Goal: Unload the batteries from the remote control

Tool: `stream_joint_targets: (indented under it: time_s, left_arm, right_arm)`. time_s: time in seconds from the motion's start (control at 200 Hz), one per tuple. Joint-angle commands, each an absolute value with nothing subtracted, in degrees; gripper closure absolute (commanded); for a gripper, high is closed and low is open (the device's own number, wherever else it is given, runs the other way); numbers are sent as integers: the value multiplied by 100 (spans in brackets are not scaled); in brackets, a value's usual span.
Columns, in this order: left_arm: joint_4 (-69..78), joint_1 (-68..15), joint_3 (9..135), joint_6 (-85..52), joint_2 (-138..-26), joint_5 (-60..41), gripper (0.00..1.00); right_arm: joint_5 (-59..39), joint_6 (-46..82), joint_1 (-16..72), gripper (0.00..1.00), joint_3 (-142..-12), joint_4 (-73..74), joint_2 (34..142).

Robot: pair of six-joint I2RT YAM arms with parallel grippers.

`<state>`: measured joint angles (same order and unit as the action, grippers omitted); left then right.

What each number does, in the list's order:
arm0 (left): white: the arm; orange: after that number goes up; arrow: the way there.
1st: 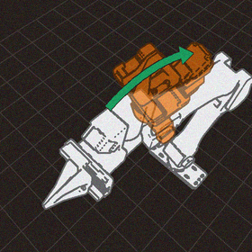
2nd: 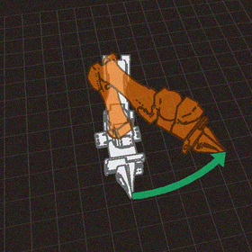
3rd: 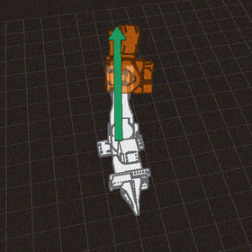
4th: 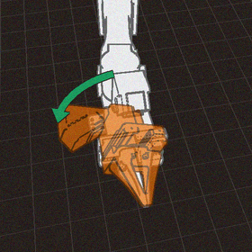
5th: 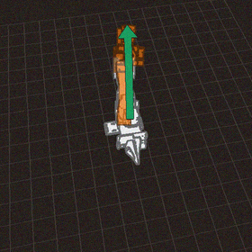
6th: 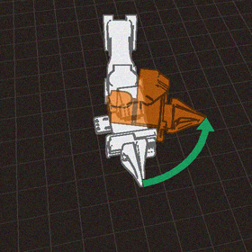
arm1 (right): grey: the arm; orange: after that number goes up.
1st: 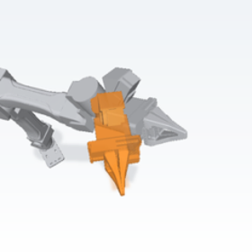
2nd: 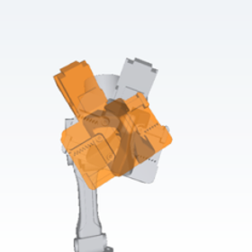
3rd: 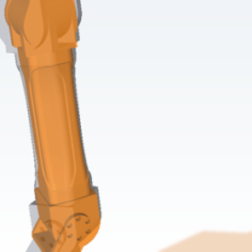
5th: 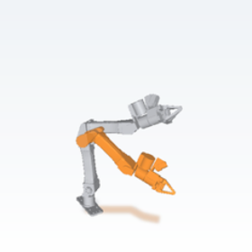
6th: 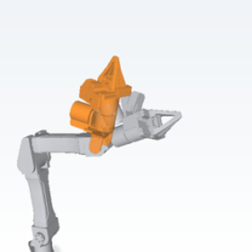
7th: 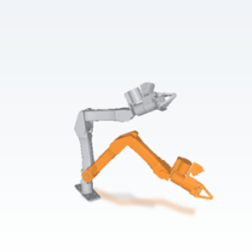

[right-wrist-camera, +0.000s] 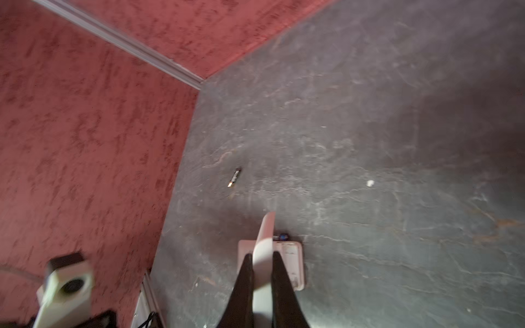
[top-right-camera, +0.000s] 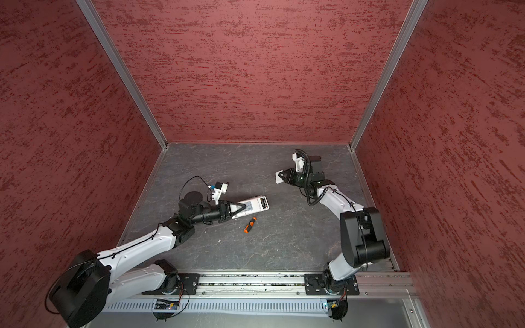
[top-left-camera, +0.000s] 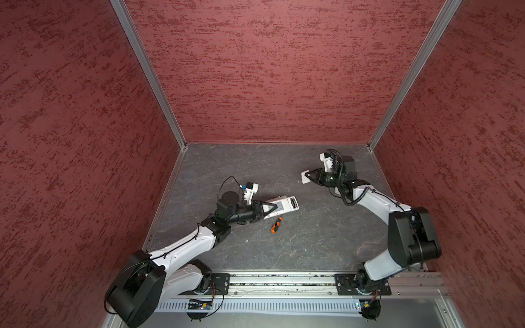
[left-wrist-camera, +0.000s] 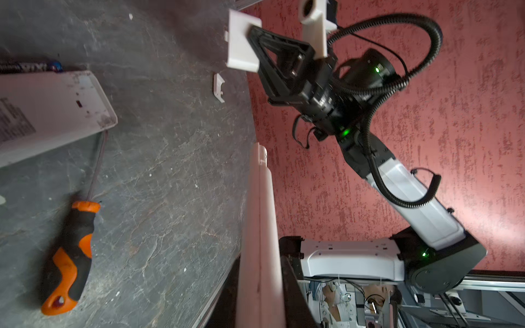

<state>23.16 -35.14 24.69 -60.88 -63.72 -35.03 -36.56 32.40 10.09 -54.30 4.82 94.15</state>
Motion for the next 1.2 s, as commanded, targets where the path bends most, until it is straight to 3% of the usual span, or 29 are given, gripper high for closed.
stream_joint_targets:
  time_s: [0.0,0.25,0.691,1.022,1.197]
  left_arm:
    - [2473,-3859,2234,-6163,-6303,-2920,100]
    - [1949,-4667,2027,-6185,-6127,-2123,100]
    - [1337,-5144,1475,-6519,-5620,-1428,100]
    - [-539,-5105,1091,-6846,-3804,-872,100]
    - [-2049,-5050,1129,-6967,-2485,-505,100]
  right_arm:
    - [-3410,3651,965,100,-5438,1469,9880]
    - [-3028,3521,958,100,-5728,1365,10628]
    - [-2416,3134,936,79,-6020,656,10995]
    - [-1841,2903,896,56,-6028,132,10549]
    - [-663,2580,1028,50,-5918,-577,9725]
